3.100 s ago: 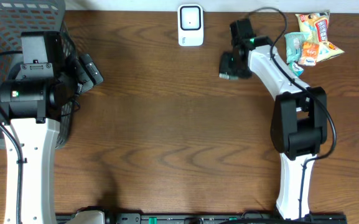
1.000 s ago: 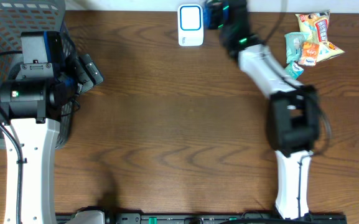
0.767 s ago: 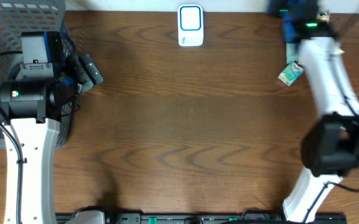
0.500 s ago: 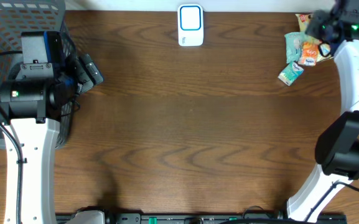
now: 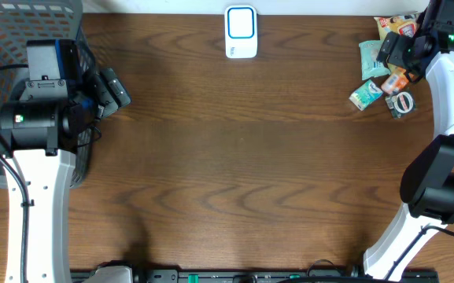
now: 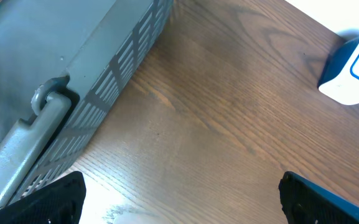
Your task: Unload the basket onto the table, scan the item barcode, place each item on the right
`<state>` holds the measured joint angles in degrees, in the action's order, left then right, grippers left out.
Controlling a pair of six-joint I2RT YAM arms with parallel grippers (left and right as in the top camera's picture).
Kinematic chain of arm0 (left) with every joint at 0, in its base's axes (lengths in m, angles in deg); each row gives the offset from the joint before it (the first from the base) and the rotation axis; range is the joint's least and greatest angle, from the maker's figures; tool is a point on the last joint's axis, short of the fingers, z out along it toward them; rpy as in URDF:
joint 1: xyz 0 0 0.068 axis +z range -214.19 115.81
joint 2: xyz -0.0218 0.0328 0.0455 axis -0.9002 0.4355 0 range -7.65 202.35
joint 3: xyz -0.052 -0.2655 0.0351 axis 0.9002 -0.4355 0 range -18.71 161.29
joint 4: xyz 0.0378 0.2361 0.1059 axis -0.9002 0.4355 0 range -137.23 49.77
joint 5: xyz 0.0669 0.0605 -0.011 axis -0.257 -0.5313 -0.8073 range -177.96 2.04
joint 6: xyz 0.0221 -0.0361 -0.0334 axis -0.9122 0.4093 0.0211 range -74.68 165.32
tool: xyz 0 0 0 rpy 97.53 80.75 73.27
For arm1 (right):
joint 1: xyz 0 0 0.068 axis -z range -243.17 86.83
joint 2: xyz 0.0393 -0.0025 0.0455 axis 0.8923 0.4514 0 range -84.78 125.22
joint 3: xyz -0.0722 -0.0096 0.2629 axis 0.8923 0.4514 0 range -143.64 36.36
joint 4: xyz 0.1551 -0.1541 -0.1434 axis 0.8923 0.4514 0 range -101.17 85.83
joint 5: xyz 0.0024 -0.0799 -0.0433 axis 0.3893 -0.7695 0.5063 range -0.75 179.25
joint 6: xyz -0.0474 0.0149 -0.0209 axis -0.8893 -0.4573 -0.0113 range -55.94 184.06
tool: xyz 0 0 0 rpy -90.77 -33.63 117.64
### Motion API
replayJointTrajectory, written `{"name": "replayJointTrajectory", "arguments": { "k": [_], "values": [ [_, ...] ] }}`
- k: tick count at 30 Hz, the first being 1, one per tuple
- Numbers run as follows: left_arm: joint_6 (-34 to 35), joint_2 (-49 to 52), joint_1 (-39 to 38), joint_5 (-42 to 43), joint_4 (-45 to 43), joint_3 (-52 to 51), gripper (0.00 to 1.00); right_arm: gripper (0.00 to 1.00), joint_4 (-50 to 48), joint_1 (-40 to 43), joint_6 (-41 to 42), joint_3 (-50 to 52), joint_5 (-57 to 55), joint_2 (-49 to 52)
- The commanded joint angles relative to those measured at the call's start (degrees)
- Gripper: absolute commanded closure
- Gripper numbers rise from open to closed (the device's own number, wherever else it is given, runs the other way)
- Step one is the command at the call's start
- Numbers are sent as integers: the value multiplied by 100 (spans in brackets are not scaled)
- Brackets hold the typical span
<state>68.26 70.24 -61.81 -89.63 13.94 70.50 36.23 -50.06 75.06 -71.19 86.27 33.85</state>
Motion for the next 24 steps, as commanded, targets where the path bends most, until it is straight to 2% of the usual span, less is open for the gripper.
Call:
{"name": "replayJointTrajectory", "arguments": {
  "k": [1,8,16,20,24],
  "values": [
    [50,-33,24,-33,9,0,2,1,227,-42,-79,-24,452,-463],
    [50,-33,24,-33,9,0,2,1,1091,-46,-72,-24,1707,-1580],
    [50,-33,24,-33,9,0,2,1,2583,-151,133,28,1810,-2918],
    [52,-33,24,-33,7,0,2,1,2629,-404,136,610,1814,-3786],
    [50,-33,24,-33,9,0,2,1,2297,-857,136,1703,1812,-4889]
  ]
}}
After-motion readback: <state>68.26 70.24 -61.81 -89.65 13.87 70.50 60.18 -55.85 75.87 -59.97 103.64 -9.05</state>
